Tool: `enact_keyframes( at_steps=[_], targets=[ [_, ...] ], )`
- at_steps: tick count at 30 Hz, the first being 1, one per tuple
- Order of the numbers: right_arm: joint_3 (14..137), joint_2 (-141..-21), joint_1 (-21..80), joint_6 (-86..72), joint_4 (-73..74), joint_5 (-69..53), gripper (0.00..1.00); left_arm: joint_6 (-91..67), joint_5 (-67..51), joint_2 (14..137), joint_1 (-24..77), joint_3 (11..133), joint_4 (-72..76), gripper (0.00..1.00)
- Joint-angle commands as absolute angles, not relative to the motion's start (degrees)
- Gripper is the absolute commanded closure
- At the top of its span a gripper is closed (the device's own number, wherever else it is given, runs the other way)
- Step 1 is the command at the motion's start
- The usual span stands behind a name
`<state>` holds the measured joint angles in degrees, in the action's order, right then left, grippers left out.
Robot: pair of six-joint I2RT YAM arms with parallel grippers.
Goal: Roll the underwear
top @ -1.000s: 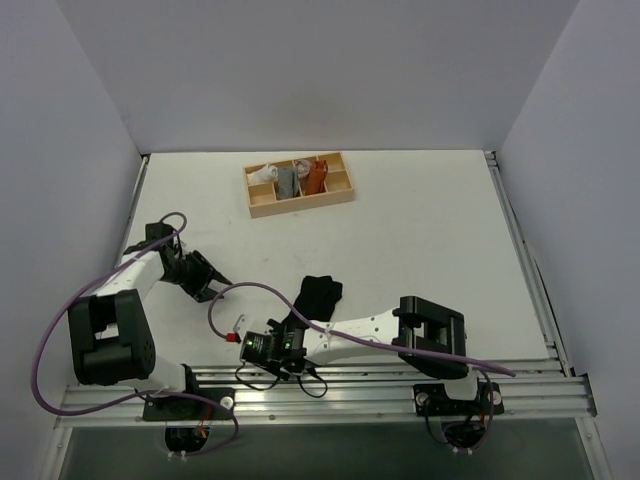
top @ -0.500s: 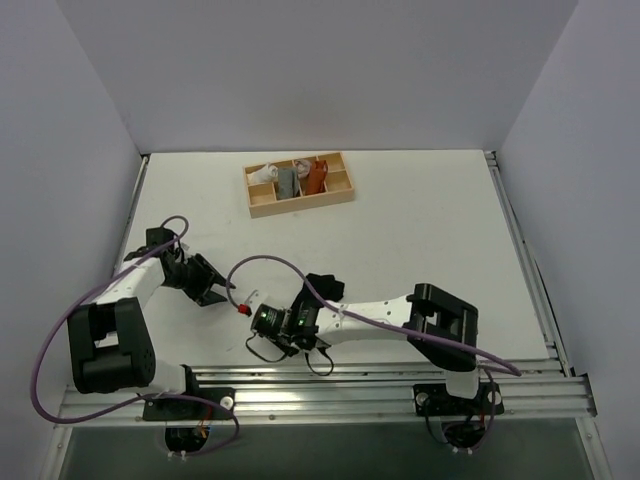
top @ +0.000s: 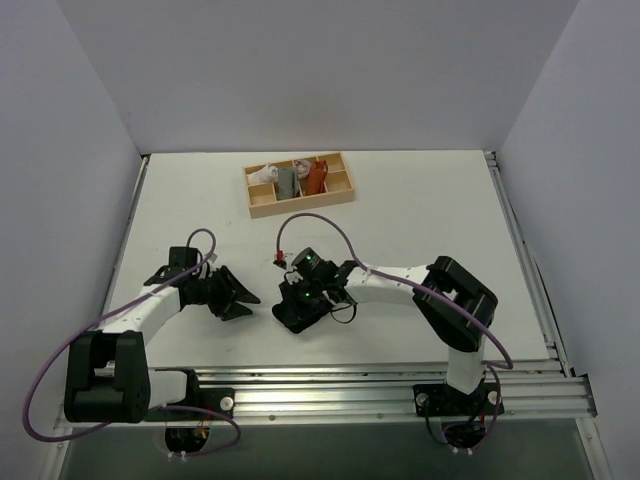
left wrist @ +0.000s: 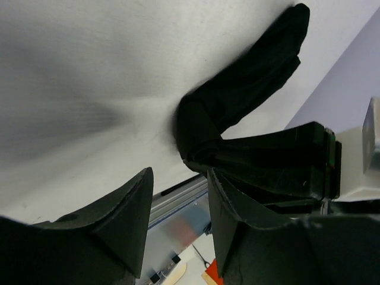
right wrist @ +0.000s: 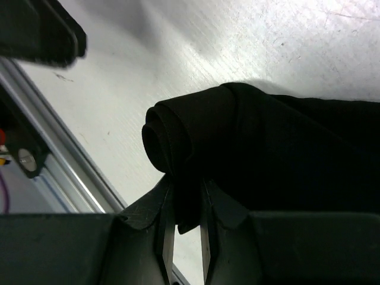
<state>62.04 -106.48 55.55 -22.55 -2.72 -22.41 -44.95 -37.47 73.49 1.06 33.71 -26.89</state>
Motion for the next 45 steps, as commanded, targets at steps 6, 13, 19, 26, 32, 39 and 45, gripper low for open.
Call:
enact_keyframes(
  at_steps=[6,13,19,26,32,39,45],
  targets=[
    [55.8,-107.1,49.0,-32.1,-17.0,-37.7,1.00,-51.7,-39.4,72.5,7.6,31.6,-10.6,0.49],
    [51.8,-107.3,46.3,-35.5,-24.9,-40.8,1.00,-52.0,-36.3,77.5,12.1,35.0,-11.1,0.47],
    [49.8,-109.5,45.1,-38.9,-31.5,-42.4,1.00,-53.0,-34.2,79.7,14.8,36.2,-10.1,0.46],
    [46.9,-111.2,42.7,-44.1,-39.9,-45.3,1.00,-46.4,-32.2,83.1,14.8,41.4,-14.3,0.45],
    [43.9,-112.4,40.5,-48.6,-47.4,-47.7,1.00,-45.8,-34.5,84.5,14.8,40.1,-9.5,0.44],
    [42.9,-114.8,38.9,-51.6,-52.9,-49.3,1.00,-44.0,-36.6,85.7,14.9,39.8,-6.5,0.48],
    [42.4,-114.8,37.7,-51.7,-52.2,-50.0,1.00,-38.8,-34.4,86.7,14.8,46.2,-14.6,0.46]
  ],
)
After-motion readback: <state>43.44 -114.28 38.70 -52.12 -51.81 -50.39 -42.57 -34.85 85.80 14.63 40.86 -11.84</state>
